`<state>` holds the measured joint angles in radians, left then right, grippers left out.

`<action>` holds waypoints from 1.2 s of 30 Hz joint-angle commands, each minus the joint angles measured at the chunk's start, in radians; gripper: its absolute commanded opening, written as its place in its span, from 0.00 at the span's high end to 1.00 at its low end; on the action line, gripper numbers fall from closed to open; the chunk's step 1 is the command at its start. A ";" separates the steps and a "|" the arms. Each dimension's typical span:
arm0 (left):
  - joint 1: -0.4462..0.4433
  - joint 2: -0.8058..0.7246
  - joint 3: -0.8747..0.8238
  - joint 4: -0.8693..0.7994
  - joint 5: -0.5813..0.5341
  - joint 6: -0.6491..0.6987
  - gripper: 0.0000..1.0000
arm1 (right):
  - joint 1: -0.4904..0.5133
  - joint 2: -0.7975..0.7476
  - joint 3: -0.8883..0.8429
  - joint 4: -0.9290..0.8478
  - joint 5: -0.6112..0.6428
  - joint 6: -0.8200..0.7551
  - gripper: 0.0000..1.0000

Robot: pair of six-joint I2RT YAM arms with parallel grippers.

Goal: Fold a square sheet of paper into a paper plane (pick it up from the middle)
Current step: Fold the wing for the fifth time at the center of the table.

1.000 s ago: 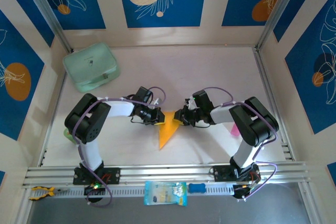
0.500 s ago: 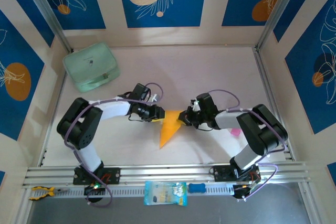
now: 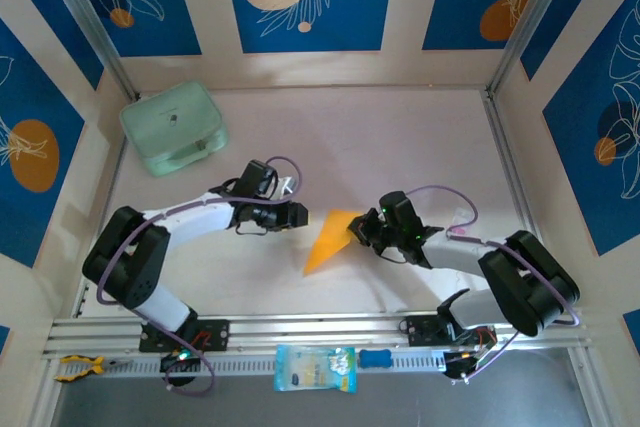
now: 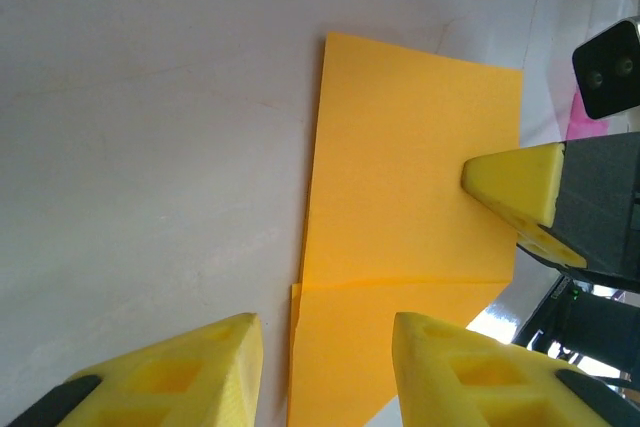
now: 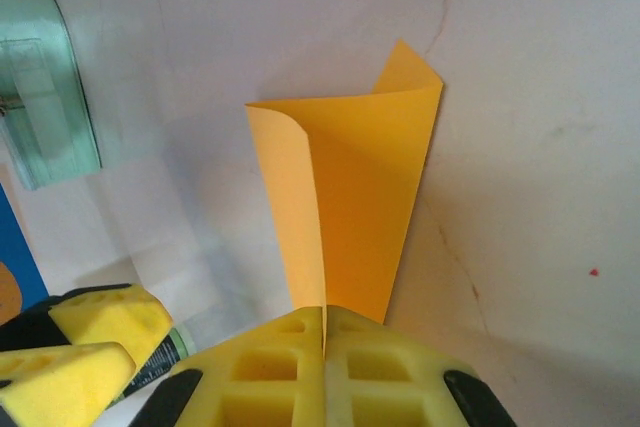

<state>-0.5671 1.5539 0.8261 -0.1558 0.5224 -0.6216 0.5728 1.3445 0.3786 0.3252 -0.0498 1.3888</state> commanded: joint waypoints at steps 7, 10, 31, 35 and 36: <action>-0.007 -0.017 -0.044 0.040 0.003 0.014 0.61 | -0.005 0.046 0.036 0.012 -0.051 -0.063 0.79; -0.008 -0.012 -0.042 0.051 0.019 0.015 0.62 | -0.019 0.072 0.052 0.026 -0.104 -0.106 0.80; -0.356 -0.136 -0.021 -0.087 -0.439 0.288 0.58 | -0.065 0.147 0.133 -0.016 -0.223 -0.168 0.93; -0.440 -0.110 -0.006 -0.094 -0.511 0.340 0.54 | -0.078 0.154 0.150 -0.027 -0.236 -0.174 0.93; -0.452 -0.100 0.000 -0.100 -0.528 0.351 0.54 | -0.080 0.155 0.153 -0.027 -0.239 -0.176 0.93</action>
<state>-0.9840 1.4368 0.7948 -0.2184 0.0948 -0.3386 0.5011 1.4891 0.5053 0.3214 -0.2520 1.2381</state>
